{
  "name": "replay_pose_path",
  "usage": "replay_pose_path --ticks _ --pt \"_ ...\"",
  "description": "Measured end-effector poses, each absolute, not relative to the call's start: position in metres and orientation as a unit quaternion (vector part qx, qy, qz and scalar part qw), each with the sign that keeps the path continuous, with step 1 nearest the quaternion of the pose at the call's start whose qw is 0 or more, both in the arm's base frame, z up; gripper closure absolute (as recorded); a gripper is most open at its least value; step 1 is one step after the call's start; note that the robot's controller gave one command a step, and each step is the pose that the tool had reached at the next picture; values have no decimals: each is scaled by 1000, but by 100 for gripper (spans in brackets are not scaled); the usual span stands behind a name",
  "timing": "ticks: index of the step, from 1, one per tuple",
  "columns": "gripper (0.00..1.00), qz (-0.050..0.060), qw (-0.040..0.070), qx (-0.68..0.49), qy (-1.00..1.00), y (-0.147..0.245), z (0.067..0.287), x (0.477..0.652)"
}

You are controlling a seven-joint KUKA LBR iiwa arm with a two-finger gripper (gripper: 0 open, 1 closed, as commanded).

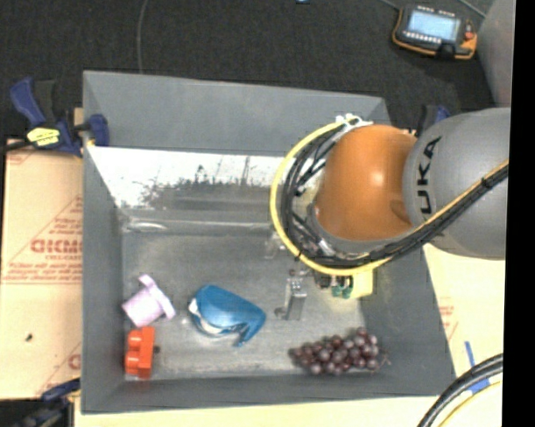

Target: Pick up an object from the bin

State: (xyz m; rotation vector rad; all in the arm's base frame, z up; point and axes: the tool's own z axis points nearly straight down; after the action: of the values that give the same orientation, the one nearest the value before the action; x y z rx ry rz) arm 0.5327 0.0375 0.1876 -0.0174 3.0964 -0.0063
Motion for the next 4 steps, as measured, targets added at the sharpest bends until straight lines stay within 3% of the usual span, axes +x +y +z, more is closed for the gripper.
replay_pose_path --ticks 1,2,3,4 --pt "0 2 24 40 999 108 113 520" --pt "0 3 24 31 999 117 97 521" --pt "100 3 30 34 999 121 75 521" --pt "100 3 30 34 999 121 75 521"
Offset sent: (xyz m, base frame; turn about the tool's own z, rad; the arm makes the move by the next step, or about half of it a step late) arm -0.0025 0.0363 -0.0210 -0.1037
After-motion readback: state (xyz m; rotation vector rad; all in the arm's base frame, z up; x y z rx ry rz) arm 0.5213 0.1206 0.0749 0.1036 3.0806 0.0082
